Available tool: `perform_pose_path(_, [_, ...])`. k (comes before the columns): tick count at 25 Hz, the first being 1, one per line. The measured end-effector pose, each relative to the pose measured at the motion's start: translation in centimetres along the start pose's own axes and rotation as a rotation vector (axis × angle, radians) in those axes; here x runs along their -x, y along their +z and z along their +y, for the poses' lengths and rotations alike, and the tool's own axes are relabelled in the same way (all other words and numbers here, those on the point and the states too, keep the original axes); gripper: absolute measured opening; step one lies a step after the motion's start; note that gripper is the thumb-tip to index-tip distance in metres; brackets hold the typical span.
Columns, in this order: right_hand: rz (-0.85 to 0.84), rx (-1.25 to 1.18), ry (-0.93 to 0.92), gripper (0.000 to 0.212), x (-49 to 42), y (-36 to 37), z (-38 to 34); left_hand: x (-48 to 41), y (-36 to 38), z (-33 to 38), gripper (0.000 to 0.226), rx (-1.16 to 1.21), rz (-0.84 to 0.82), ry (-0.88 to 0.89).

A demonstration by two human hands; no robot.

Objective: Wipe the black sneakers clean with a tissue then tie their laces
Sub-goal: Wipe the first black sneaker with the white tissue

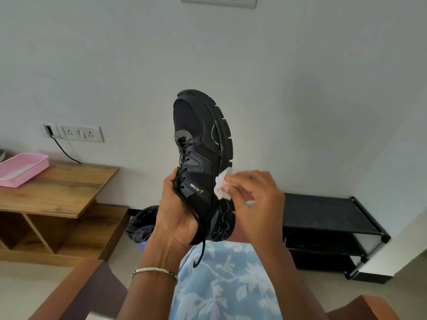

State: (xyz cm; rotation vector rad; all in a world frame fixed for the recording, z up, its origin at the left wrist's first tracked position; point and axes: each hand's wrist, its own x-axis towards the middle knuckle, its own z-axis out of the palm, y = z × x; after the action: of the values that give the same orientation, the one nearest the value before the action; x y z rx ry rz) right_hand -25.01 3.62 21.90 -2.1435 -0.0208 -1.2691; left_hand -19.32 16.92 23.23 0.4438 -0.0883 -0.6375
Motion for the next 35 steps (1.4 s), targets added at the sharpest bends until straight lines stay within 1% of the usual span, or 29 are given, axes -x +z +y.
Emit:
perform_pose_path(3, [0.078, 0.019, 0.001, 0.020, -3.2, 0.2, -0.5, 0.1, -0.1, -0.3, 0.052, -0.015, 0.043, 0.042])
perform_pose_path(5, [0.045, 0.013, -0.024, 0.019, -3.0, 0.2, -1.0, 0.1, -0.2, -0.3, 0.051, -0.024, 0.061, 0.050])
perform_pose_path(7, [-0.072, -0.028, -0.033, 0.016, -0.7, -0.1, -1.4, 0.2, -0.4, 0.0, 0.052, -0.025, 0.057, 0.031])
perform_pose_path(9, [-0.240, -0.111, 0.010, 0.015, 1.6, -1.2, -1.7, 0.2, -0.8, 0.3, 0.055, -0.007, 0.048, -0.013])
perform_pose_path(11, [-0.384, -0.176, 0.071, 0.016, 1.8, -2.2, -1.7, 0.2, -0.9, 0.4, 0.056, -0.009, 0.047, -0.027])
perform_pose_path(12, [-0.416, -0.172, 0.078, 0.017, 1.1, -2.5, -1.6, 0.2, -0.9, 0.3, 0.056, -0.015, 0.050, -0.020])
perform_pose_path(13, [-0.408, -0.152, 0.066, 0.017, 0.2, -2.5, -1.6, 0.3, -0.8, 0.1, 0.055, -0.019, 0.054, -0.011])
perform_pose_path(14, [-0.358, -0.127, 0.039, 0.016, -0.9, -2.3, -1.7, 0.4, -0.7, -0.2, 0.054, -0.026, 0.061, -0.005])
perform_pose_path(17, [-0.113, -0.028, -0.057, 0.014, -3.8, -1.1, -2.0, 0.5, -0.4, -0.9, 0.052, -0.040, 0.095, 0.009])
perform_pose_path(18, [-0.065, -0.007, -0.076, 0.015, -4.1, -0.7, -1.8, 0.5, -0.4, -1.1, 0.051, -0.038, 0.104, 0.016])
perform_pose_path(19, [-0.054, -0.006, -0.081, 0.016, -3.8, -0.4, -1.5, 0.5, -0.4, -1.1, 0.051, -0.039, 0.108, 0.025])
perform_pose_path(21, [-0.127, -0.072, -0.050, 0.016, -1.6, -0.3, -0.9, 0.6, -0.6, -0.8, 0.054, -0.036, 0.105, 0.038])
perform_pose_path(24, [-0.360, -0.212, 0.058, 0.016, 2.0, -1.6, -0.7, 0.6, -0.8, -0.4, 0.058, -0.028, 0.080, 0.014])
perform_pose_path(26, [-0.484, -0.231, 0.120, 0.017, 2.0, -2.4, -0.4, 0.3, -1.0, -0.6, 0.059, -0.044, 0.089, -0.001])
perform_pose_path(27, [-0.490, -0.217, 0.120, 0.017, 1.4, -2.5, -0.4, 0.2, -0.9, -0.8, 0.060, -0.048, 0.094, -0.006])
perform_pose_path(28, [-0.437, -0.195, 0.107, 0.017, 0.6, -2.4, -0.5, 0.3, -0.8, -1.1, 0.060, -0.059, 0.097, -0.011])
perform_pose_path(31, [-0.115, -0.044, 0.049, 0.017, -1.7, -1.5, -1.1, 0.3, -0.2, -2.0, 0.058, -0.093, 0.119, -0.011])
perform_pose_path(32, [-0.075, 0.002, 0.025, 0.018, -1.9, -1.2, -1.3, 0.3, -0.1, -2.1, 0.057, -0.095, 0.126, -0.007])
perform_pose_path(33, [-0.096, 0.006, 0.003, 0.018, -1.7, -1.1, -1.3, 0.2, -0.3, -2.1, 0.058, -0.092, 0.120, -0.004])
perform_pose_path(34, [-0.174, -0.040, 0.005, 0.018, -1.0, -1.0, -1.4, 0.1, -0.5, -1.9, 0.058, -0.091, 0.109, -0.009])
perform_pose_path(35, [-0.287, -0.107, 0.030, 0.019, -0.1, -1.2, -1.6, 0.1, -0.5, -1.6, 0.057, -0.087, 0.099, -0.021])
